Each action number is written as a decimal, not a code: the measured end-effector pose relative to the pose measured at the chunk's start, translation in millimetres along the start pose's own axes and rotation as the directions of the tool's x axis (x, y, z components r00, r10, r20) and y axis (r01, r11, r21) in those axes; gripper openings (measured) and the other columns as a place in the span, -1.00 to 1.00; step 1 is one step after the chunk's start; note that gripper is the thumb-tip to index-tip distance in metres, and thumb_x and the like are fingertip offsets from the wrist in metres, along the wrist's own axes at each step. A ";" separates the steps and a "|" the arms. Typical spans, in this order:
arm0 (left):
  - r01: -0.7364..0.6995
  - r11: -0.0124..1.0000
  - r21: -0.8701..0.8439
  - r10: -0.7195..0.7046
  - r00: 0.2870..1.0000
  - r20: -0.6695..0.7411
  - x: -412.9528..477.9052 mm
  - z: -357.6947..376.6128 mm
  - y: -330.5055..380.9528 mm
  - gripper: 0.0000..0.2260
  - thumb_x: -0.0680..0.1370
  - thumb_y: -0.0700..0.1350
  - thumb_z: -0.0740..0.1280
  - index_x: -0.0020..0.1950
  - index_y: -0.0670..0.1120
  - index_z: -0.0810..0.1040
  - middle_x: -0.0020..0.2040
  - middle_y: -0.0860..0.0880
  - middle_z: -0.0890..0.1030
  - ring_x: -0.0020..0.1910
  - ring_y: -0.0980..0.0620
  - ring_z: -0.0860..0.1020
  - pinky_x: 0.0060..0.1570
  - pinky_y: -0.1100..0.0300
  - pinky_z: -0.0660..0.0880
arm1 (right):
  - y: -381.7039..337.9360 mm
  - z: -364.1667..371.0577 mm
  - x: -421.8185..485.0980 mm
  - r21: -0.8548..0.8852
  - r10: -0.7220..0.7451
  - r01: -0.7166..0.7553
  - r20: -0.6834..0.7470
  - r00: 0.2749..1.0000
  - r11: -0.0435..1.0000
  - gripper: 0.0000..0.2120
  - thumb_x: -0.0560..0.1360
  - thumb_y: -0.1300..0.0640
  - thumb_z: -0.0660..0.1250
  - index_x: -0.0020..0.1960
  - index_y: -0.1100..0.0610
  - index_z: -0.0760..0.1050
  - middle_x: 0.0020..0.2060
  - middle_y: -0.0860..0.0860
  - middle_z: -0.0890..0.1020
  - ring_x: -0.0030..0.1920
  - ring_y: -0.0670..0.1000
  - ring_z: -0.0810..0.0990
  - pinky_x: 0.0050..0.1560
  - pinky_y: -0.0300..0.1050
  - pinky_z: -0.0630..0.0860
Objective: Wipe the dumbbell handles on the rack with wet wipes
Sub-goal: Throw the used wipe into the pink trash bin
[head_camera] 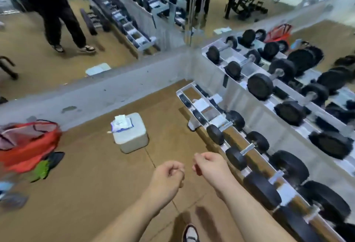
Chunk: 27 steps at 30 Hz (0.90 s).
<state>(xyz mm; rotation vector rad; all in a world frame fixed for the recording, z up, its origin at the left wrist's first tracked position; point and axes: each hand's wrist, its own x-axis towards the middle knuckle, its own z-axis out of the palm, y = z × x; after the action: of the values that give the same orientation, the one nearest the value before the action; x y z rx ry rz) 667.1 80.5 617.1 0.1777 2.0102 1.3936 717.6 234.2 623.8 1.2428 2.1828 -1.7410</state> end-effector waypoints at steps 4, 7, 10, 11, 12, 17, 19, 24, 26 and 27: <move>0.043 0.997 -0.069 -0.052 0.989 -0.137 59.6 -69.8 16.8 -0.85 0.62 -0.21 0.31 -0.10 -0.06 0.62 -0.28 -0.01 0.57 -0.32 0.06 0.55 -0.29 0.27 0.46 | -66.9 54.3 83.8 -0.030 0.021 -0.018 0.102 0.995 0.999 -0.69 0.63 0.03 0.27 -0.17 0.18 0.62 -0.27 0.11 0.74 -0.28 0.01 0.59 -0.16 -0.12 0.44; 0.067 0.992 -0.109 -0.091 0.968 -0.234 98.7 -132.5 14.8 -0.88 0.61 -0.21 0.32 -0.07 -0.08 0.63 -0.27 -0.02 0.58 -0.31 0.04 0.52 -0.23 0.19 0.45 | -122.1 113.1 129.1 -0.110 -0.007 0.029 0.202 0.979 0.994 -0.70 0.62 0.05 0.26 -0.23 0.11 0.60 -0.26 0.14 0.74 -0.28 0.05 0.60 -0.15 -0.13 0.44; 0.116 0.982 -0.147 -0.156 0.942 -0.297 148.4 -202.9 1.7 -0.91 0.58 -0.18 0.33 -0.06 -0.06 0.63 -0.28 0.00 0.58 -0.33 0.03 0.48 -0.25 0.18 0.43 | -169.6 182.2 176.4 -0.155 -0.002 0.048 0.284 0.959 0.987 -0.71 0.61 0.06 0.27 -0.20 0.16 0.62 -0.28 0.12 0.74 -0.30 0.03 0.59 -0.16 -0.12 0.46; 0.120 0.982 -0.146 -0.162 0.932 -0.323 169.4 -227.5 -4.9 -0.91 0.55 -0.15 0.33 -0.08 -0.05 0.63 -0.30 0.01 0.57 -0.34 0.02 0.47 -0.27 0.17 0.43 | -182.7 206.1 195.1 -0.161 -0.003 0.054 0.302 0.953 0.986 -0.70 0.61 0.05 0.28 -0.20 0.17 0.62 -0.28 0.12 0.74 -0.31 0.03 0.59 -0.14 -0.10 0.46; 0.132 0.982 -0.137 -0.173 0.919 -0.354 188.4 -250.0 -10.7 -0.91 0.51 -0.12 0.33 -0.09 -0.04 0.63 -0.32 0.03 0.55 -0.35 0.02 0.47 -0.28 0.17 0.43 | -193.4 227.7 211.0 -0.176 0.001 0.058 0.316 0.949 0.983 -0.69 0.61 0.03 0.28 -0.22 0.15 0.62 -0.29 0.11 0.73 -0.32 0.02 0.58 -0.14 -0.10 0.45; 0.195 0.977 0.087 -0.158 0.934 -0.321 316.8 -364.5 -54.2 -0.88 0.55 -0.02 0.27 -0.15 0.04 0.57 -0.26 0.16 0.61 -0.22 0.17 0.60 -0.17 0.25 0.51 | -238.3 349.2 314.2 -0.172 0.032 0.020 0.296 0.955 0.985 -0.77 0.58 0.04 0.30 -0.20 0.11 0.53 -0.32 0.05 0.68 -0.34 0.01 0.54 -0.24 -0.12 0.42; 0.199 0.971 0.129 -0.150 0.937 -0.315 360.9 -391.0 -73.9 -0.90 0.56 -0.02 0.31 -0.03 0.15 0.61 -0.14 0.24 0.62 -0.11 0.43 0.54 -0.03 0.43 0.46 | -247.1 389.5 351.8 -0.191 0.059 0.002 0.311 0.948 0.982 -0.80 0.59 0.08 0.29 -0.17 0.14 0.53 -0.30 0.07 0.71 -0.33 0.02 0.56 -0.28 -0.13 0.43; 0.257 0.961 0.100 -0.215 0.926 -0.310 469.2 -416.8 -144.2 -0.85 0.60 -0.11 0.33 0.13 0.07 0.62 0.07 0.16 0.64 0.01 0.23 0.59 0.16 0.18 0.53 | -220.3 467.8 452.0 -0.219 0.089 -0.020 0.307 0.947 0.975 -0.71 0.61 0.05 0.31 -0.13 0.25 0.61 -0.21 0.08 0.74 -0.26 -0.02 0.61 -0.13 -0.06 0.51; 0.273 0.955 0.116 -0.227 0.924 -0.306 508.2 -417.0 -177.4 -0.80 0.60 -0.09 0.33 0.21 0.06 0.60 0.13 0.16 0.61 0.01 0.21 0.59 0.17 0.15 0.54 | -196.7 488.3 492.1 -0.223 0.083 -0.013 0.306 0.949 0.975 -0.71 0.60 0.07 0.32 -0.21 0.22 0.58 -0.29 0.05 0.69 -0.29 -0.05 0.59 -0.18 -0.14 0.49; 0.273 0.952 0.136 -0.225 0.929 -0.293 525.1 -415.4 -195.6 -0.76 0.61 -0.09 0.32 0.27 0.05 0.59 0.15 0.17 0.57 0.00 0.24 0.57 0.15 0.18 0.52 | -181.9 496.7 510.3 -0.231 0.076 -0.001 0.316 0.946 0.973 -0.71 0.60 0.09 0.32 -0.25 0.21 0.54 -0.32 0.04 0.65 -0.30 -0.07 0.56 -0.23 -0.21 0.47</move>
<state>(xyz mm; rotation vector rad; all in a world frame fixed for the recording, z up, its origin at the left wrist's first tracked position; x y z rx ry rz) 70.0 -80.1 294.2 -0.2030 2.2915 1.1283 63.8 80.6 325.1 0.8700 2.0765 -1.4998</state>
